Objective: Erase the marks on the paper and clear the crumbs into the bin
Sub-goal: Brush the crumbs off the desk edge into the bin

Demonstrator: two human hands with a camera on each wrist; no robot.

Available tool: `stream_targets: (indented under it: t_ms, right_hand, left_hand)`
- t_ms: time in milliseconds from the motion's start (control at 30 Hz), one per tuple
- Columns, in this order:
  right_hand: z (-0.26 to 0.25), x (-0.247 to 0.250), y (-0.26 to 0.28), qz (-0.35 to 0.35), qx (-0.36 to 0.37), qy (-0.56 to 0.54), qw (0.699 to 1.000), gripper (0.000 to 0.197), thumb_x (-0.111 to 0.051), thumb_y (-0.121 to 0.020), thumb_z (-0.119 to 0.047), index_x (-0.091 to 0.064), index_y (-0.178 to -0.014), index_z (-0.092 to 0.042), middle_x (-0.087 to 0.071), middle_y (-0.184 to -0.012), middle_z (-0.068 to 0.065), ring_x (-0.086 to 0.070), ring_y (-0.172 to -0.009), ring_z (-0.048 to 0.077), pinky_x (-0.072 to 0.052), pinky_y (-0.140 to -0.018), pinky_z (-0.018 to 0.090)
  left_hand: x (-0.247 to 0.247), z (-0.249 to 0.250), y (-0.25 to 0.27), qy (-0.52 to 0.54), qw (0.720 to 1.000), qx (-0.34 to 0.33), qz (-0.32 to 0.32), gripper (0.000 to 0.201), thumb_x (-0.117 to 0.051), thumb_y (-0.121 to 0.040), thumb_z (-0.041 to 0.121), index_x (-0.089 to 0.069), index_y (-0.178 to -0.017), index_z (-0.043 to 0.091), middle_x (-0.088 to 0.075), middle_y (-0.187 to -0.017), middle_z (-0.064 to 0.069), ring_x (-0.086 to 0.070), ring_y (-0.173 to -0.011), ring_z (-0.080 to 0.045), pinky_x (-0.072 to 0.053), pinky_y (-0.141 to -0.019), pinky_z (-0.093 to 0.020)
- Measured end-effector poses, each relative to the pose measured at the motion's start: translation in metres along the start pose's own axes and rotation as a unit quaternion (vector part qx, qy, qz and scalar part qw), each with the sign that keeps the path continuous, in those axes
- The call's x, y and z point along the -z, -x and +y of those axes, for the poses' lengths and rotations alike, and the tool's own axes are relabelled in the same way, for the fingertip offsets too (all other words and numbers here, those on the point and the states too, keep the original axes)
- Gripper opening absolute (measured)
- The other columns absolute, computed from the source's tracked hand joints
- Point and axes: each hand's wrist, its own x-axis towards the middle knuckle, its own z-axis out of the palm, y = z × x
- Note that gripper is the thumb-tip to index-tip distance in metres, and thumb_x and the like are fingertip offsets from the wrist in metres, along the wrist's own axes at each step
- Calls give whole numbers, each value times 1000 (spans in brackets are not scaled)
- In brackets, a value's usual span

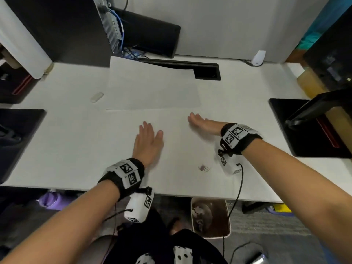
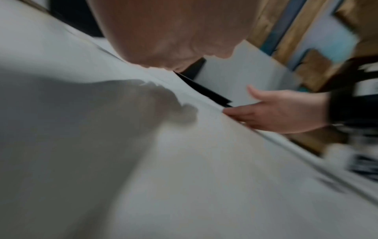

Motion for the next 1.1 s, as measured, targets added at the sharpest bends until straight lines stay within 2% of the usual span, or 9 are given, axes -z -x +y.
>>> stream_targets:
  t_ms: [133,200,267,400,533,667,800,933,1100]
  right_hand:
    - [-9,-37,3,-108,38,35,993,60,1,-96,-48,1,-150,-24,13,-155,-14,18,-140,5,11,-116,31]
    - [-2,-47,26,-197,64,17,978,74,4,-87,-63,-20,-148,-27,-1,-149,-25,13,-139,0,-4,-111,22]
    - [7,-49,47,-212,108,-5,971,97,-2,-68,-85,-49,-133,-30,-26,-146,-23,-14,-138,-6,-18,-106,21]
    - [21,-21,51,-17,101,-210,972,75,-5,-91,-58,-64,-115,-20,-60,-129,0,-52,-117,-3,-19,-117,28]
    - [34,15,46,135,63,-199,969,68,-4,-95,-57,-61,-120,-28,-53,-138,-2,-39,-134,11,-14,-118,32]
    - [56,24,51,109,-33,-131,985,73,-4,-89,-66,-28,-146,-28,-19,-156,-9,-14,-145,10,-3,-119,32]
    - [69,-8,70,64,-20,-154,986,67,-3,-90,-63,-19,-147,-33,-10,-157,-16,-5,-145,5,0,-118,31]
    - [68,-62,97,31,19,-179,983,66,1,-91,-57,-20,-148,-31,-12,-155,-20,-1,-142,-2,5,-115,27]
    - [67,-84,121,101,54,-341,933,74,-18,-75,-84,-45,-130,-43,-37,-148,-15,-27,-138,0,-11,-117,28]
  left_hand:
    - [21,-40,-4,-68,991,98,66,71,-14,-98,49,8,-148,4,17,-157,-9,16,-145,-18,9,-118,-32]
    - [17,-46,-5,-92,987,115,59,74,-12,-96,52,10,-148,4,19,-157,-9,19,-144,-17,11,-118,-32]
    - [7,-42,-7,-119,988,91,31,74,-12,-96,53,12,-147,5,22,-156,-9,21,-144,-17,14,-117,-32]
    - [-26,-12,-6,-174,983,9,-52,71,-10,-97,50,15,-147,5,25,-155,-9,23,-143,-17,16,-113,-29]
    - [-62,25,8,-180,969,-78,-153,69,-10,-98,48,14,-147,4,25,-155,-10,23,-143,-17,15,-114,-29]
    - [-89,43,24,-148,954,-120,-233,68,-10,-99,48,14,-147,6,25,-155,-7,24,-142,-13,16,-113,-26]
    - [-93,53,39,11,943,-111,-314,58,-8,-101,40,11,-148,12,18,-157,0,16,-144,-8,11,-115,-23]
    - [-65,40,42,205,956,-61,-203,57,-13,-99,44,1,-150,21,5,-158,8,6,-144,-3,5,-113,-20]
    - [-53,18,14,-52,985,-82,-145,61,-11,-101,41,-2,-150,5,13,-158,-5,14,-145,-15,10,-117,-31]
